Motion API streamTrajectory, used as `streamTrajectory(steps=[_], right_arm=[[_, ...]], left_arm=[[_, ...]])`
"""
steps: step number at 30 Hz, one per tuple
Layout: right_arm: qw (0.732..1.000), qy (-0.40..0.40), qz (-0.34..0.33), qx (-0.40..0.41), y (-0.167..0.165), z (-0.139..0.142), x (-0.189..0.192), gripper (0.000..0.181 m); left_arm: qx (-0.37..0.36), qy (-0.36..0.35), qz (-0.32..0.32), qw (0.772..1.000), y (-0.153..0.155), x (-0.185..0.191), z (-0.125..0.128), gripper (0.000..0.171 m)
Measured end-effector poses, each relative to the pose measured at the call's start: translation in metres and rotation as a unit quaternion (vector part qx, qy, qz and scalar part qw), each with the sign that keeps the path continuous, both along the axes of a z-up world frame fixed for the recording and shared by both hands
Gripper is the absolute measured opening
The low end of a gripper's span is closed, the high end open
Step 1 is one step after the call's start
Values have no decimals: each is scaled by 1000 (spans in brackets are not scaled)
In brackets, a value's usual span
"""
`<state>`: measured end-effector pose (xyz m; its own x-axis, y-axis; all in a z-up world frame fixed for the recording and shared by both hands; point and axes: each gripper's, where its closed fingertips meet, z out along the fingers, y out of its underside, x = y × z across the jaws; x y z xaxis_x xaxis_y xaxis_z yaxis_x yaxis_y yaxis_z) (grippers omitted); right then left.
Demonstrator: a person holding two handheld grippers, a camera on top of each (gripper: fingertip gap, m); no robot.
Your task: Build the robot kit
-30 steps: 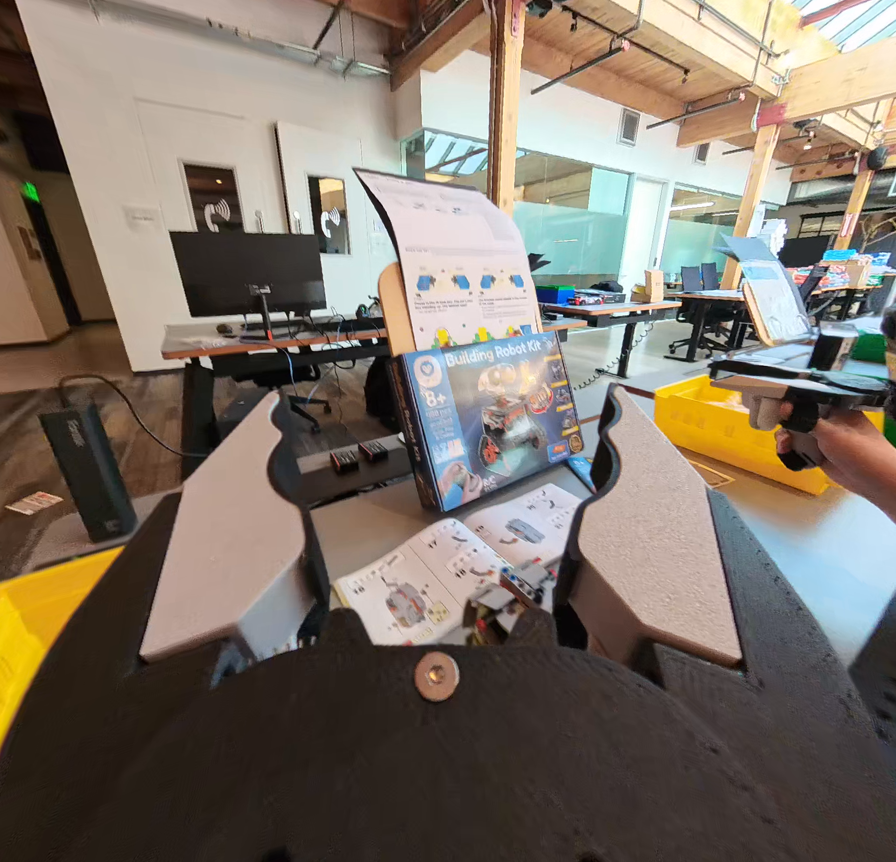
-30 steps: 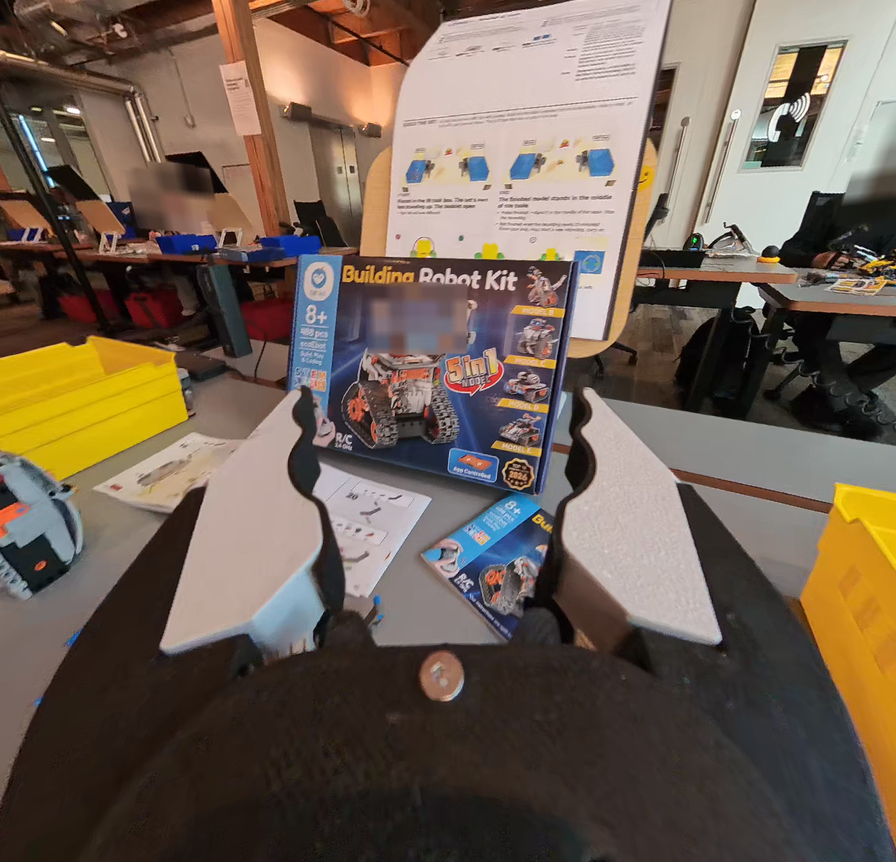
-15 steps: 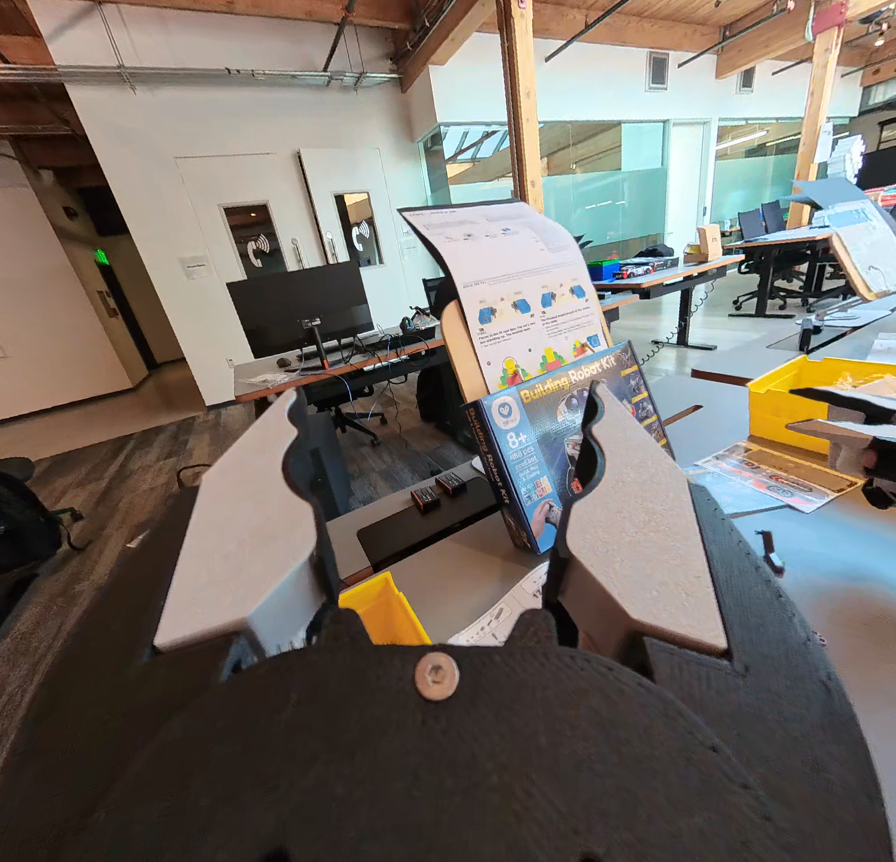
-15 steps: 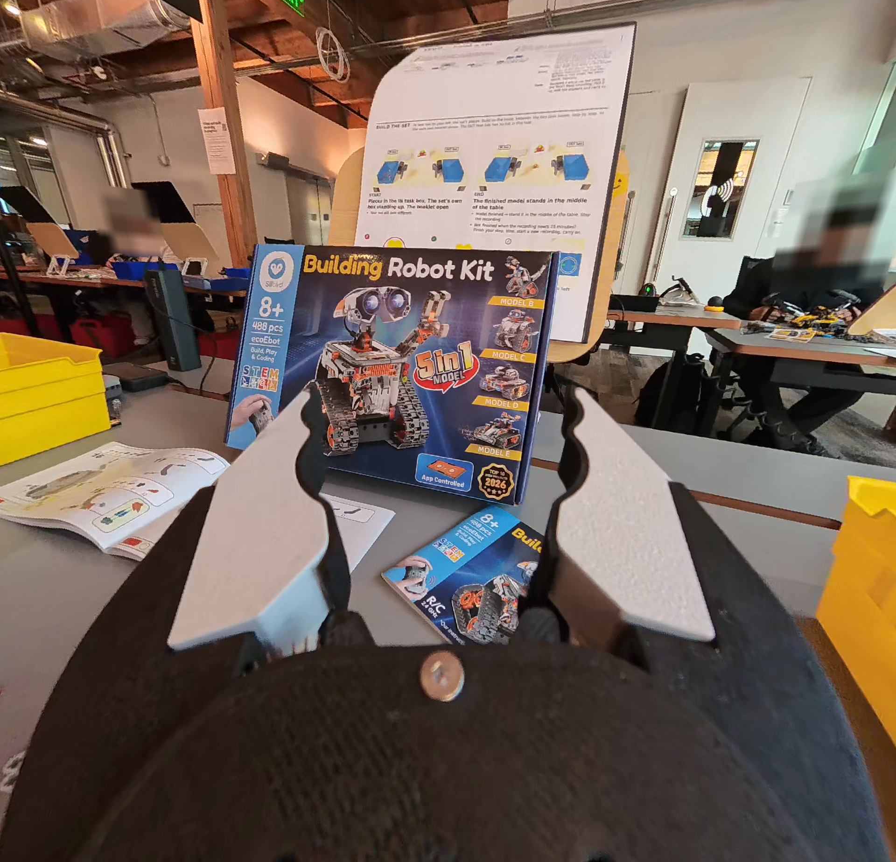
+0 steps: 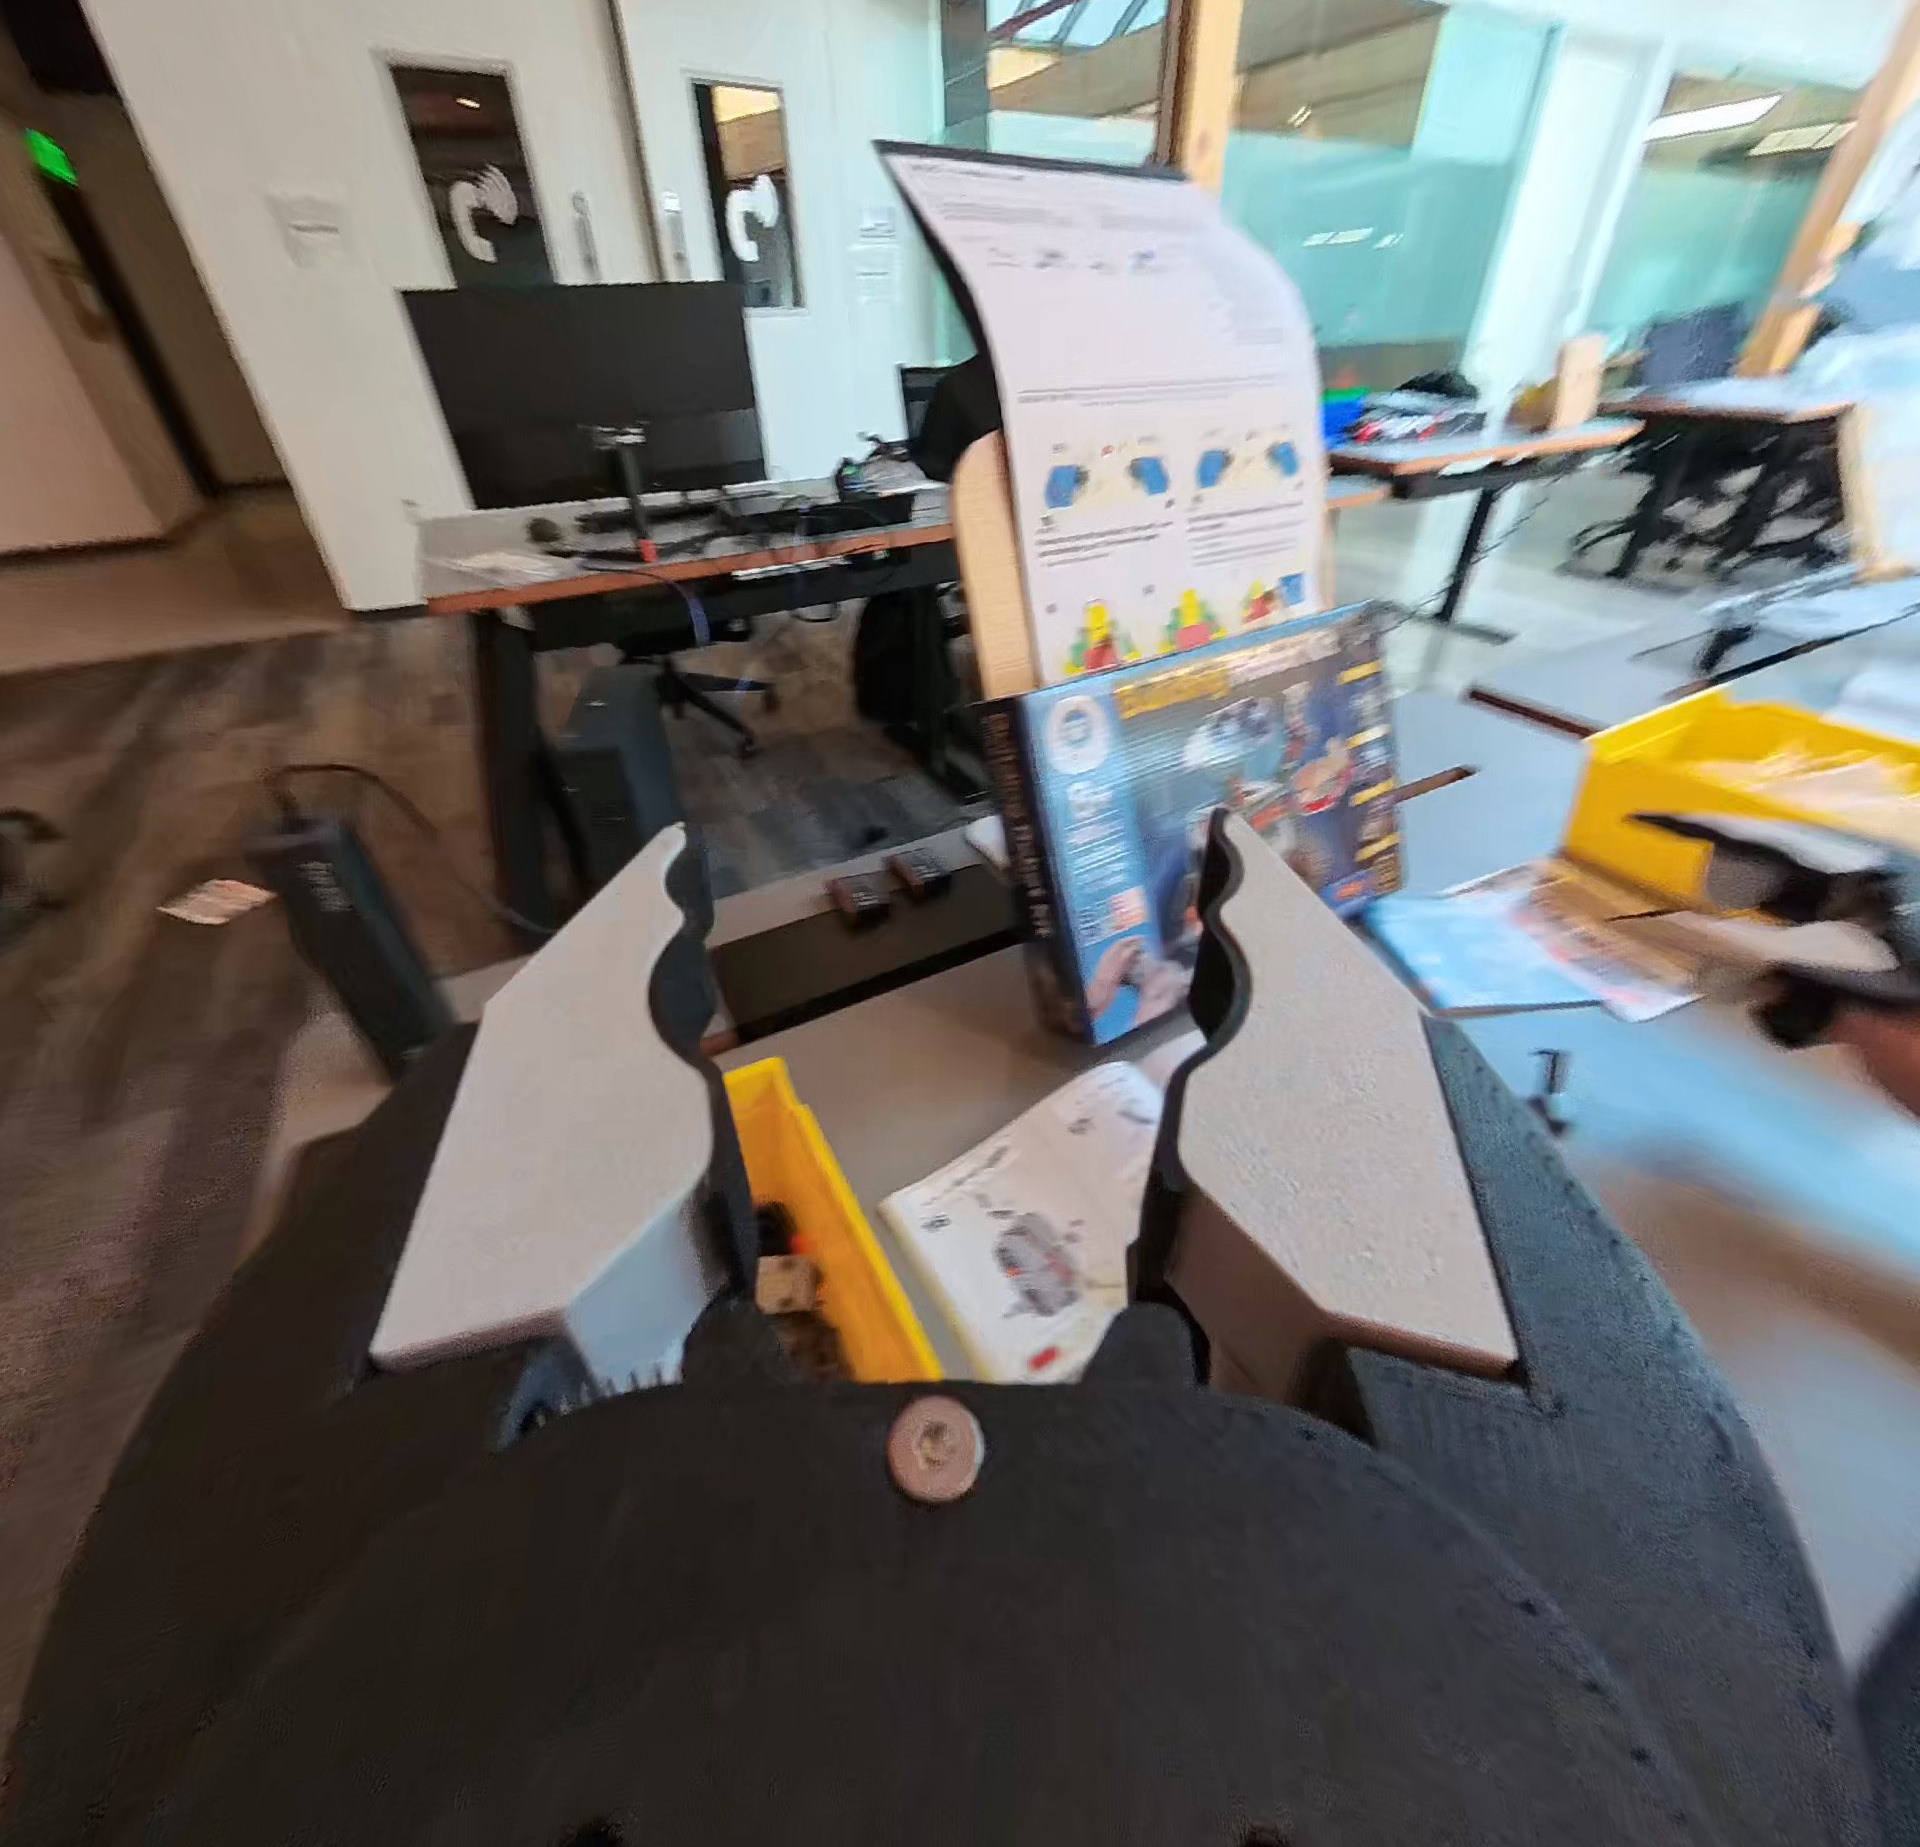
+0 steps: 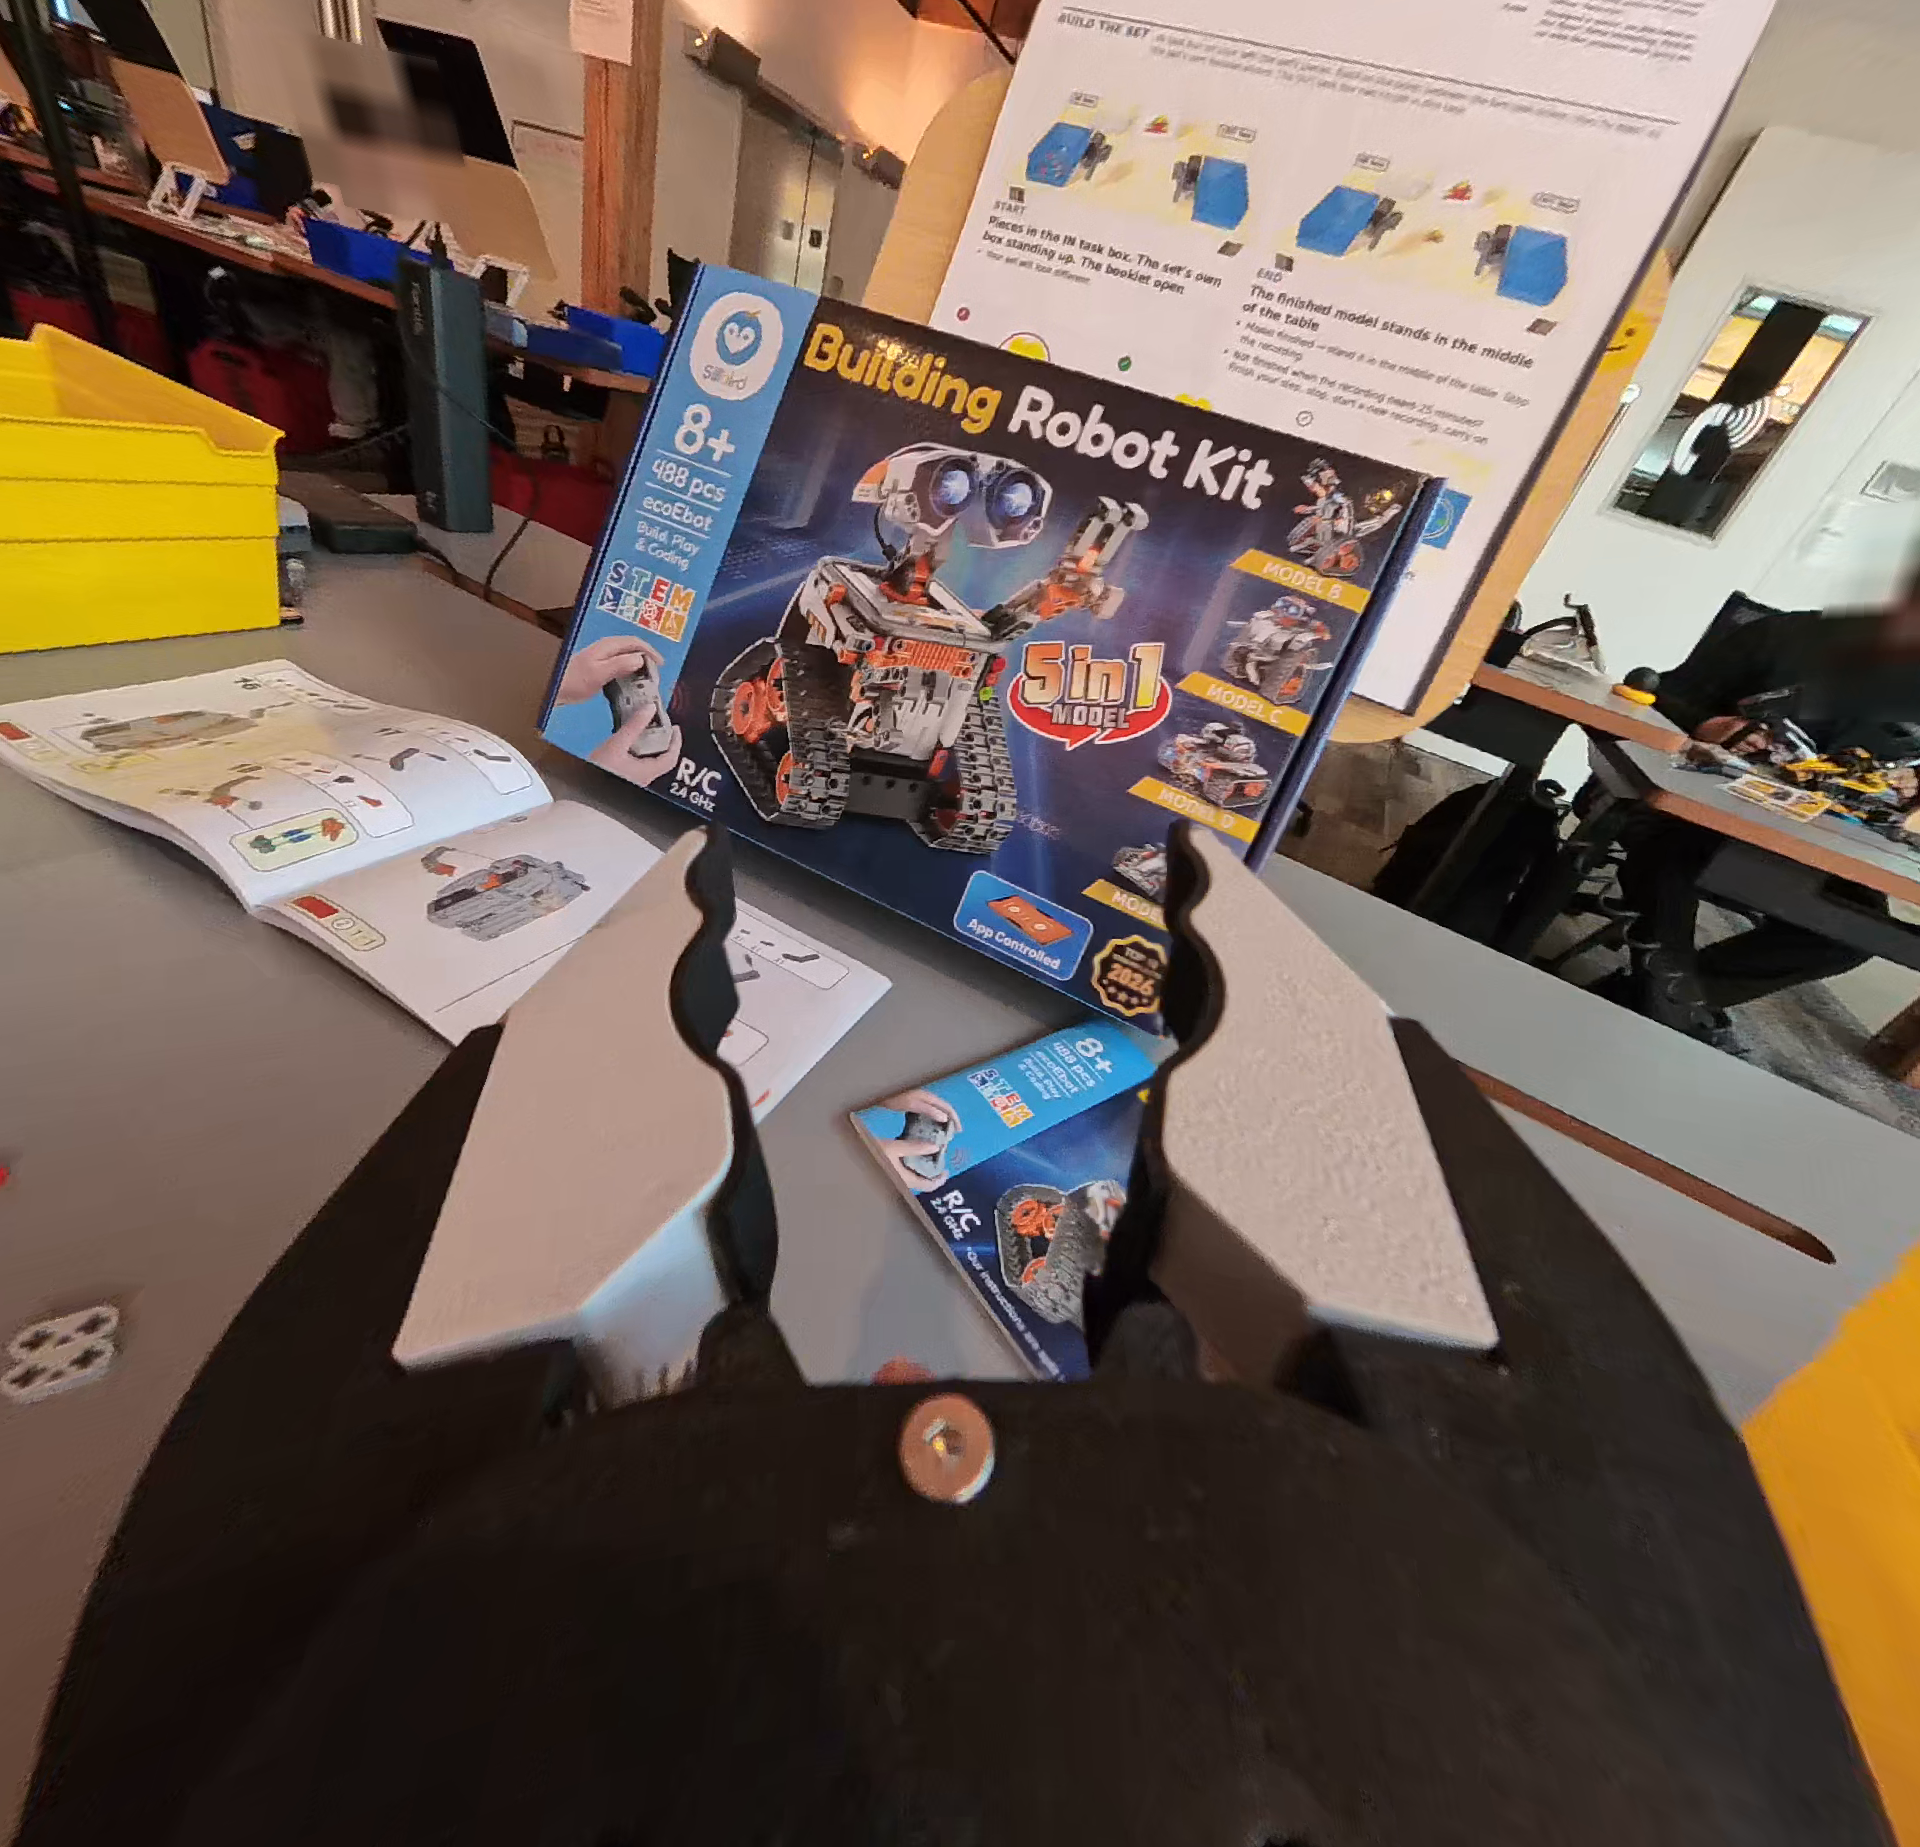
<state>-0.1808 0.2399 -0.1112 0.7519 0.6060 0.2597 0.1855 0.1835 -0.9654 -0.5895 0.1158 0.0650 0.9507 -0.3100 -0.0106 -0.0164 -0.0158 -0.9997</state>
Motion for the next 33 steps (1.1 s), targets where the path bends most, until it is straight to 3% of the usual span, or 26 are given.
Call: streamTrajectory(steps=[4,8,13,18,23,28,33], right_arm=[[1000,-16,4,-1,0,-4,-6,75],[1000,-29,-5,10,-2,-1,-2,65],[998,-25,-9,57,-10,15,-1,65],[997,-40,1,68,-11,12,-6,67],[998,-6,18,62,-13,12,-10,66],[992,-90,32,78,0,-6,-5,60],[997,-83,-7,4,15,-19,18,60]], left_arm=[[-7,-52,-53,997,-9,8,4,90],[12,-49,-29,998,-14,-3,12,87],[15,-45,-27,999,-17,-2,13,87],[8,-35,-29,999,-15,3,10,86],[16,-46,-20,999,-12,3,12,85],[33,-72,9,997,0,0,11,84],[15,-72,48,996,22,-7,-2,85]])
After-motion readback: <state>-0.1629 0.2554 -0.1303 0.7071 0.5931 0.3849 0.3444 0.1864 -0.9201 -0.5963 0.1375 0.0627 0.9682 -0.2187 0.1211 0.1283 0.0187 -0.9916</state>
